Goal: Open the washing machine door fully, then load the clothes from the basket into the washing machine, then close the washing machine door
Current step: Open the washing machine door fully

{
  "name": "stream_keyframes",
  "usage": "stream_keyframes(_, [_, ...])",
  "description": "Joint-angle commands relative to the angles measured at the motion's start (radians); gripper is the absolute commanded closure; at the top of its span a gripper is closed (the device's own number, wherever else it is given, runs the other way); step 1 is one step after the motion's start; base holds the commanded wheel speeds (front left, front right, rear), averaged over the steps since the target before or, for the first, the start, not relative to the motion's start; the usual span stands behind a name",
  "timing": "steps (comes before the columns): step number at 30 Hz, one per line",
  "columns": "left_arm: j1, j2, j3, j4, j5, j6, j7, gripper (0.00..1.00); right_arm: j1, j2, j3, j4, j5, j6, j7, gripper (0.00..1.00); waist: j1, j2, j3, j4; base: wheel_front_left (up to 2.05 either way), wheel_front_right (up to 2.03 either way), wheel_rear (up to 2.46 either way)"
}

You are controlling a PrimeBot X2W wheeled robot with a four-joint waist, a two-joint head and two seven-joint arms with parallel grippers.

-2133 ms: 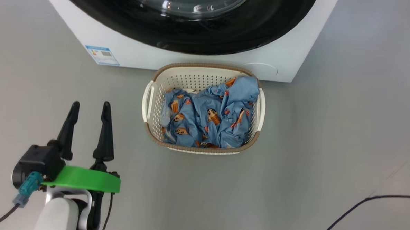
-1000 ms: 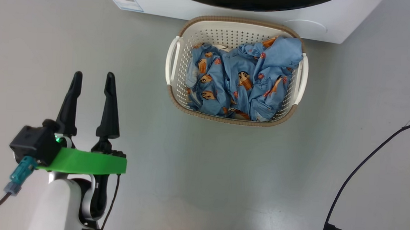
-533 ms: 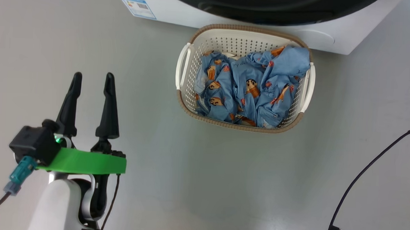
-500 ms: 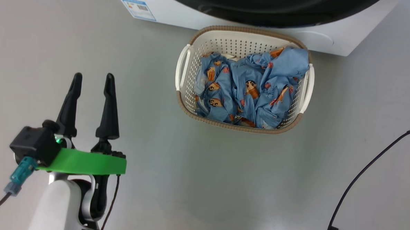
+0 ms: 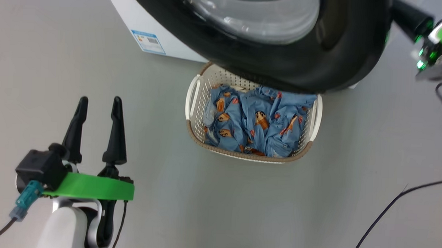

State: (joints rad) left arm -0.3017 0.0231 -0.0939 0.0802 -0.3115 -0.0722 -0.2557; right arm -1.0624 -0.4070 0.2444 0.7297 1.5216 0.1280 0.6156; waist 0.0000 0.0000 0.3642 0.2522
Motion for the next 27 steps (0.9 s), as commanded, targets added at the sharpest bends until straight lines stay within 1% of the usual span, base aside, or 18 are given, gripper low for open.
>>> stream_keyframes(1, [0.014, 0.027, 0.039, -0.016, 0.008, -0.003, -0.006, 0.0, 0.053, 0.025, 0.017, -0.044, 0.016, 0.003, 0.018, 1.0, 0.0, 0.0, -0.039, -0.003, 0.0, 0.0, 0.0])
stream_keyframes(6, [0.041, 0.027, 0.056, -0.007, 0.019, -0.007, -0.006, 0.0, 0.162, 0.041, 0.025, -0.115, 0.042, 0.003, 0.036, 1.0, 0.0, 0.0, -0.094, 0.005, 0.0, 0.0, 0.0])
stream_keyframes(14, [0.074, 0.027, 0.057, 0.007, 0.025, -0.016, -0.006, 0.0, 0.276, 0.06, 0.044, -0.182, 0.059, 0.003, 0.061, 1.0, 0.0, 0.0, -0.167, 0.035, 0.0, 0.0, 0.0])
stream_keyframes(23, [0.112, 0.027, 0.046, 0.032, 0.016, -0.014, -0.006, 0.0, 0.393, 0.081, 0.066, -0.241, 0.075, 0.003, 0.087, 1.0, 0.0, 0.0, -0.23, 0.089, 0.0, 0.0, 0.0])
stream_keyframes(27, [0.119, 0.027, 0.04, 0.041, 0.015, -0.013, -0.006, 0.0, 0.428, 0.09, 0.06, -0.273, 0.083, 0.003, 0.081, 1.0, 0.0, 0.0, -0.244, 0.112, 0.0, 0.0, 0.0])
